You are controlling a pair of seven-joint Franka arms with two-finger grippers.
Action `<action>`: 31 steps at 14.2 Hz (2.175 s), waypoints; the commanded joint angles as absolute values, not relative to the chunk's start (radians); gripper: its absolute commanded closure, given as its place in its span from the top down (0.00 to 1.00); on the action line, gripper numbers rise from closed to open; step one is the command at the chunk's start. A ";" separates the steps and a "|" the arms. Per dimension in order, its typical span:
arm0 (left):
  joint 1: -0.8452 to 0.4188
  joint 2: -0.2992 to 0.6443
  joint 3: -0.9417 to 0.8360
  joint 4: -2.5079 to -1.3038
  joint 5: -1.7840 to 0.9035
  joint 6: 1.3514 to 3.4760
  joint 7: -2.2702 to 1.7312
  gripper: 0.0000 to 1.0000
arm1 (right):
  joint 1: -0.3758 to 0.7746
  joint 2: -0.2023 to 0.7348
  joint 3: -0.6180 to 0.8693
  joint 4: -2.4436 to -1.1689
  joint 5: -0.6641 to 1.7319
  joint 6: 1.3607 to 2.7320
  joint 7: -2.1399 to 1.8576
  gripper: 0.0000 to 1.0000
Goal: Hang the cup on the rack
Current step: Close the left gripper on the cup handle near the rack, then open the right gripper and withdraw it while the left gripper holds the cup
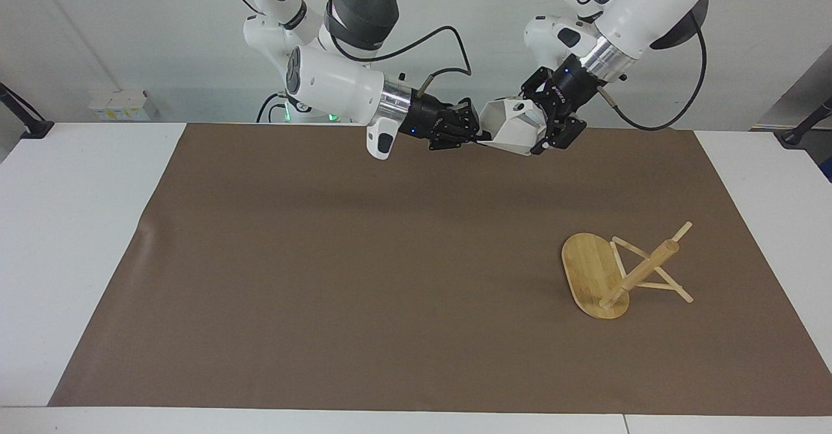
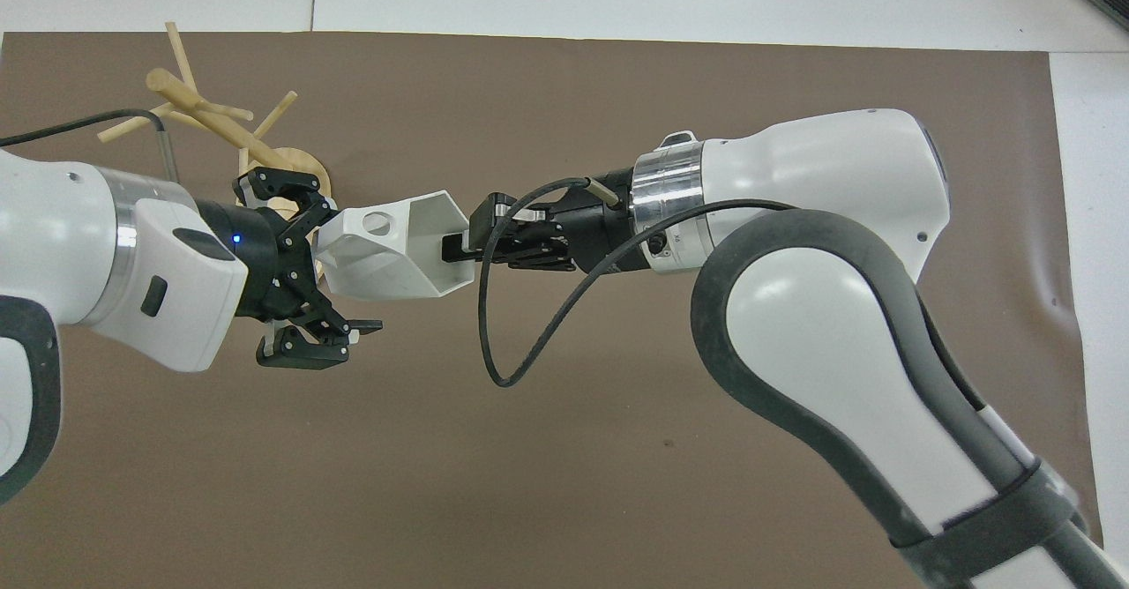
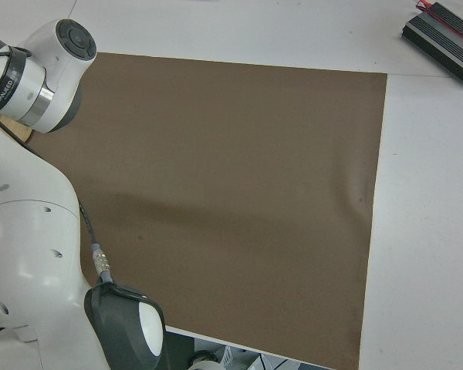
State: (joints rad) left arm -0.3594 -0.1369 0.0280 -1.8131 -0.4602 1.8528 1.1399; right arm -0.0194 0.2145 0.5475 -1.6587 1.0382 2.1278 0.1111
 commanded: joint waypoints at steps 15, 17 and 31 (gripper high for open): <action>-0.370 -0.153 0.040 -1.845 -0.460 1.885 1.063 0.00 | -0.025 0.216 0.563 -1.654 1.042 2.163 0.133 0.70; -0.365 -0.155 0.040 -1.847 -0.459 1.885 1.034 0.00 | -0.025 0.216 0.563 -1.654 1.035 2.171 0.135 0.89; -0.305 -0.088 0.044 -1.894 -0.282 2.022 0.410 0.00 | -0.034 0.216 0.506 -1.658 0.633 2.227 0.135 1.00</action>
State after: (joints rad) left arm -0.3294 -0.1114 0.0494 -1.8839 -0.2976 1.9626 0.4768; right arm -0.0216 0.2161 0.5127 -1.6574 0.7559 2.2117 0.1170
